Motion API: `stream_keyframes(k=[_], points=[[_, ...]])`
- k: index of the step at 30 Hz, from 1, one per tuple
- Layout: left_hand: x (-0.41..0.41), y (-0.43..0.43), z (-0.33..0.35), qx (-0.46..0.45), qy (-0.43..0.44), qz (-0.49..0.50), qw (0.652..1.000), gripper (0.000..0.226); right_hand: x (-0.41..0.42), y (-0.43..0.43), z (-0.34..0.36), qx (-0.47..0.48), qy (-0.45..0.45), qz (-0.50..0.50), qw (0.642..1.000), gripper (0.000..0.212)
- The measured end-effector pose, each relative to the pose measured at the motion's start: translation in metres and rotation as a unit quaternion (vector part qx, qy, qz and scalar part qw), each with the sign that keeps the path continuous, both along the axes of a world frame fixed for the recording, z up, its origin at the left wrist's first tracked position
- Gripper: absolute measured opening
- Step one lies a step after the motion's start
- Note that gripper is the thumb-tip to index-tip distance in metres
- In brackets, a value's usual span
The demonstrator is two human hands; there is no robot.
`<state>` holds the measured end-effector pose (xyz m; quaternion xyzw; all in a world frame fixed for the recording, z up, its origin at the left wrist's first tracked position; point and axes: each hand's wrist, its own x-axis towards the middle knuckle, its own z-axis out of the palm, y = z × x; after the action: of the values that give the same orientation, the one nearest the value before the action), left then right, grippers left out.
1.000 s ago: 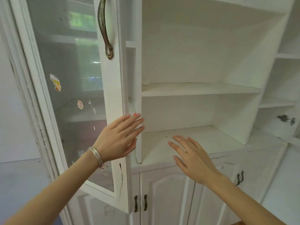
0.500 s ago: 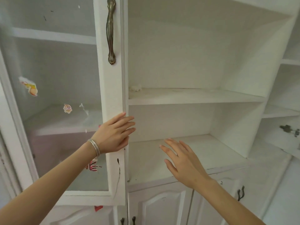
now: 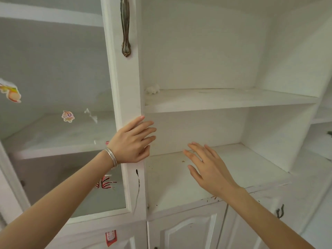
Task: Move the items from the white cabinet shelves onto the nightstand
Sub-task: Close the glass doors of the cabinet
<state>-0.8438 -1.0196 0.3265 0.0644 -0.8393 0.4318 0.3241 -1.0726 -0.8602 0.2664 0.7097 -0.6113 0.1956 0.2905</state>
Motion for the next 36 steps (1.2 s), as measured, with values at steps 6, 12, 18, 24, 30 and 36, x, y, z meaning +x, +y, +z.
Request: stream_keyframes(k=[6, 12, 18, 24, 30, 36], points=[[-0.004, -0.016, 0.0, 0.013, -0.01, 0.027, 1.0, 0.036, -0.009, -0.038, 0.02, -0.038, 0.011, 0.031, 0.999, 0.043], [-0.006, -0.023, 0.001, -0.002, -0.005, 0.04, 0.999, 0.034, -0.015, -0.071, 0.048, -0.102, 0.023, 0.078, 0.991, 0.043], [-0.007, -0.022, 0.002, 0.001, 0.002, 0.055, 0.999, 0.032, -0.014, -0.088, 0.05, -0.123, 0.04, 0.114, 0.985, 0.043], [-0.006, -0.017, 0.002, 0.036, 0.0, 0.057, 0.998, 0.031, -0.017, -0.082, 0.044, -0.111, 0.036, 0.099, 0.988, 0.042], [-0.023, 0.014, -0.032, 0.188, 0.031, -0.007, 0.982, 0.032, -0.034, -0.039, 0.014, -0.059, 0.031, 0.037, 0.997, 0.04], [-0.081, 0.053, -0.103, 0.379, -0.014, -0.007, 0.925, 0.04, -0.056, 0.027, -0.044, 0.041, 0.0, -0.066, 0.997, 0.042]])
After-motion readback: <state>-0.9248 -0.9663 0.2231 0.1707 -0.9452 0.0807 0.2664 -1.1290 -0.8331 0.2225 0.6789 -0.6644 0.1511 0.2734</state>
